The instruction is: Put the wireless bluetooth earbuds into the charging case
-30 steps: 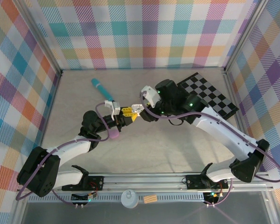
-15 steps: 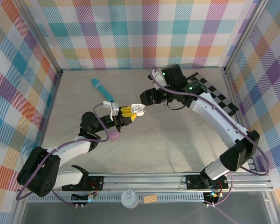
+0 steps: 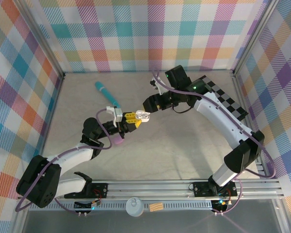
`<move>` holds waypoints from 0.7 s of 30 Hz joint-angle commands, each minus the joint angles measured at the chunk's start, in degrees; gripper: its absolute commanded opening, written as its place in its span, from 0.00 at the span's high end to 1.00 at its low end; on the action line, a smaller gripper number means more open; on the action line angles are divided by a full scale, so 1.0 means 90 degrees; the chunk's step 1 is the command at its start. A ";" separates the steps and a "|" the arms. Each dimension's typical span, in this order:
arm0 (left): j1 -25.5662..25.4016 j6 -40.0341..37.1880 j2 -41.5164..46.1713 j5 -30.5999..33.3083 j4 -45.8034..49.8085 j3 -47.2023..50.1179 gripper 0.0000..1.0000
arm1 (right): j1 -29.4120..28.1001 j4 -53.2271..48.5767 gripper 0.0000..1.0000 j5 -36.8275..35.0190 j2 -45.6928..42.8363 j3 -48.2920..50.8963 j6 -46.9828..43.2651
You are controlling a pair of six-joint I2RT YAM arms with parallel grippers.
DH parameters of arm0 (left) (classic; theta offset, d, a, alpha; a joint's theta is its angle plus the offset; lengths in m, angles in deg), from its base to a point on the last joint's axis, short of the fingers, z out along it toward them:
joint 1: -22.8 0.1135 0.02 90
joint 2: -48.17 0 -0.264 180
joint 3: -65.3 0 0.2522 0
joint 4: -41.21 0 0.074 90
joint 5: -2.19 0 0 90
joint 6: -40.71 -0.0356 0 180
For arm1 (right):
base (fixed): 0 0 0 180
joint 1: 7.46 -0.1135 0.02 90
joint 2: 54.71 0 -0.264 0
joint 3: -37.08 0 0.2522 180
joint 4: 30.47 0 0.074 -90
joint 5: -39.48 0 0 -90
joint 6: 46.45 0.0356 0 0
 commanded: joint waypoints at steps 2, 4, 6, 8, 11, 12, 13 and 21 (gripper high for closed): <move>0.0108 -0.0100 0.0124 0.0113 -0.0166 -0.0072 0.88 | -0.0059 -0.0452 0.33 0.0345 -0.0485 0.0083 -0.0434; 0.0103 -0.0080 0.0110 0.0082 -0.0165 -0.0085 0.88 | -0.0059 -0.0176 0.33 0.0193 -0.0703 0.0245 -0.0445; 0.0123 -0.0046 0.0083 0.0024 -0.0165 -0.0103 0.88 | -0.0059 0.0162 0.33 0.0081 -0.0948 0.0426 -0.0474; 0.0125 0.0003 0.0100 -0.0062 -0.0168 -0.0121 0.88 | -0.0037 0.0540 0.33 0.0071 -0.1180 0.0637 -0.0640; 0.0136 0.0146 0.0123 -0.0373 -0.0151 -0.0178 0.88 | -0.0032 0.1006 0.39 0.0645 -0.1496 0.1113 -0.1513; 0.0137 0.0197 0.0117 -0.0528 -0.0146 -0.0216 0.88 | -0.0029 0.1014 0.41 0.1027 -0.1572 0.1243 -0.2086; 0.0137 0.0267 0.0108 -0.0637 -0.0145 -0.0253 0.88 | -0.0027 0.0971 0.39 0.1330 -0.1664 0.1358 -0.2570; 0.0134 0.0728 0.0235 -0.0986 -0.0413 -0.0342 0.88 | -0.0028 0.0556 0.41 0.2195 -0.1394 0.1192 -0.3916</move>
